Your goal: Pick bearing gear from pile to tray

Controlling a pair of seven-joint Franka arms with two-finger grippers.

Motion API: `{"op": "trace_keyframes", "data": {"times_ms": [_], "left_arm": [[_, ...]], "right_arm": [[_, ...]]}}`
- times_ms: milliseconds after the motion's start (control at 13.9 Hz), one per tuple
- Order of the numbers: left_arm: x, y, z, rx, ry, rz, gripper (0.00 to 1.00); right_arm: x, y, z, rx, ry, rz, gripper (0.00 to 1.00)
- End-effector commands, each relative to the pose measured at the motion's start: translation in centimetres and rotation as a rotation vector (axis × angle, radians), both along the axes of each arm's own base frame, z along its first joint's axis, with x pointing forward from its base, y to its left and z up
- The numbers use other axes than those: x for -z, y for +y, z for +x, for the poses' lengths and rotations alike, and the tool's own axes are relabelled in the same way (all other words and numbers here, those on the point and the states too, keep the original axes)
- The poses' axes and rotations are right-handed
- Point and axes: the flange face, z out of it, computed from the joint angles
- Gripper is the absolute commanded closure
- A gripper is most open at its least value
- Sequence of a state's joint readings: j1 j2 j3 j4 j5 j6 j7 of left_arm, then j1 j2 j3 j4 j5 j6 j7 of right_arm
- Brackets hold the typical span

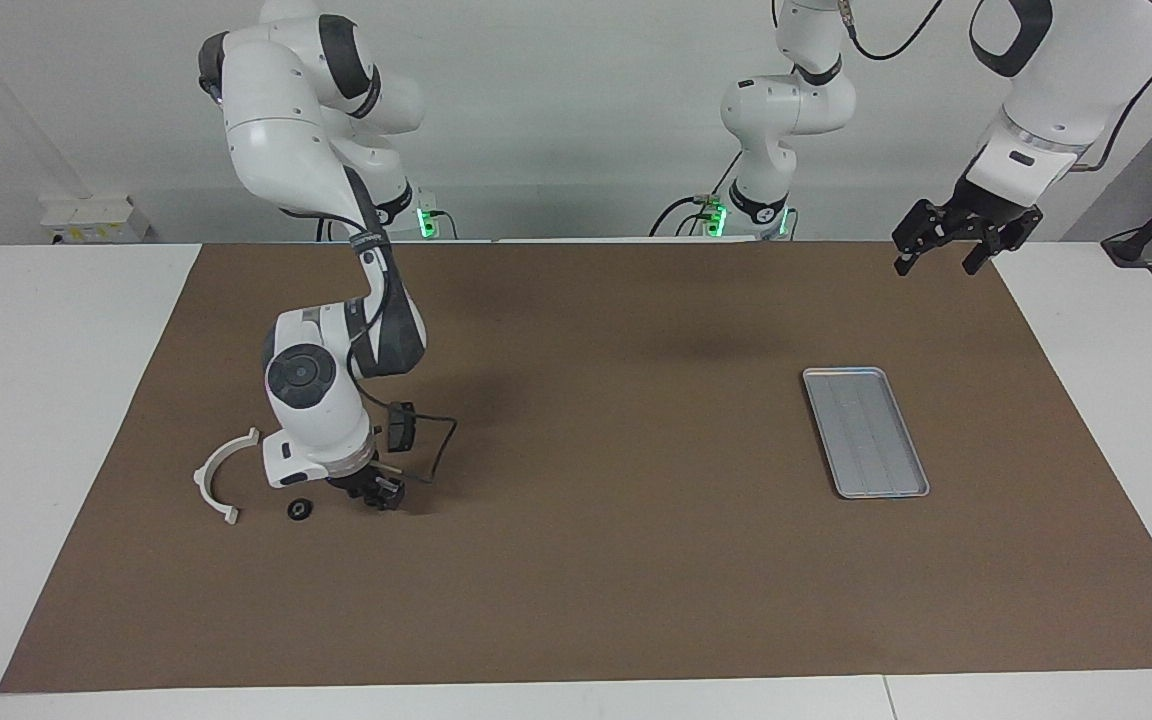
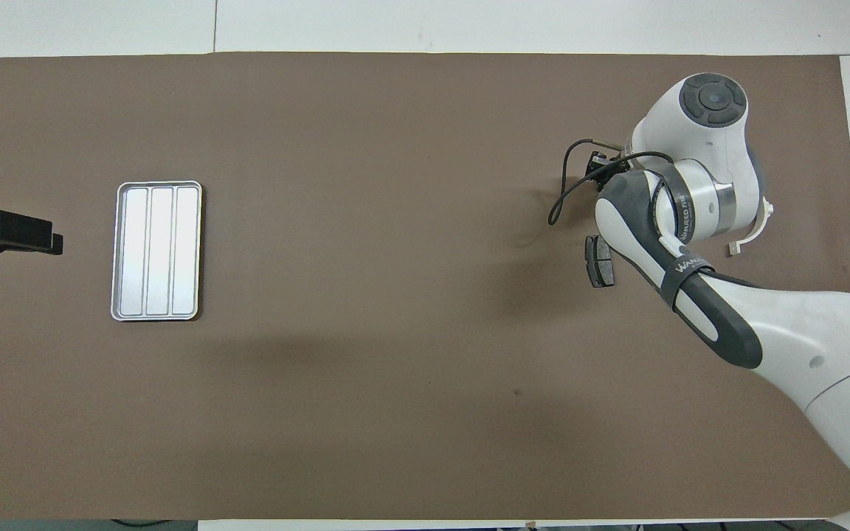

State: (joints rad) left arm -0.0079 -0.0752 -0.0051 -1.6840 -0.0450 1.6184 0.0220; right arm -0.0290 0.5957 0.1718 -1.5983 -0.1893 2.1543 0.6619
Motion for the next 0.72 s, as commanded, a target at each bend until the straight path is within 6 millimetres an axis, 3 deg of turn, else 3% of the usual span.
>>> {"op": "trace_keyframes", "data": {"times_ms": [0,144,648], "left_arm": [[-0.1,-0.1,-0.7,-0.004,-0.005,-0.012,0.0],[-0.1,0.0,-0.7,-0.005,-0.005,-0.012,0.0],[-0.1,0.0,-0.7,-0.005,-0.004,-0.012,0.0]], "right_arm": [[1.2,0.2,-0.8,0.027,0.027,0.006,0.93],[1.1,0.1,-0.7,0.027,0.023,0.007,1.0],[-0.2,0.6,-0.2,-0.017,0.013,-0.002,1.0]]}}
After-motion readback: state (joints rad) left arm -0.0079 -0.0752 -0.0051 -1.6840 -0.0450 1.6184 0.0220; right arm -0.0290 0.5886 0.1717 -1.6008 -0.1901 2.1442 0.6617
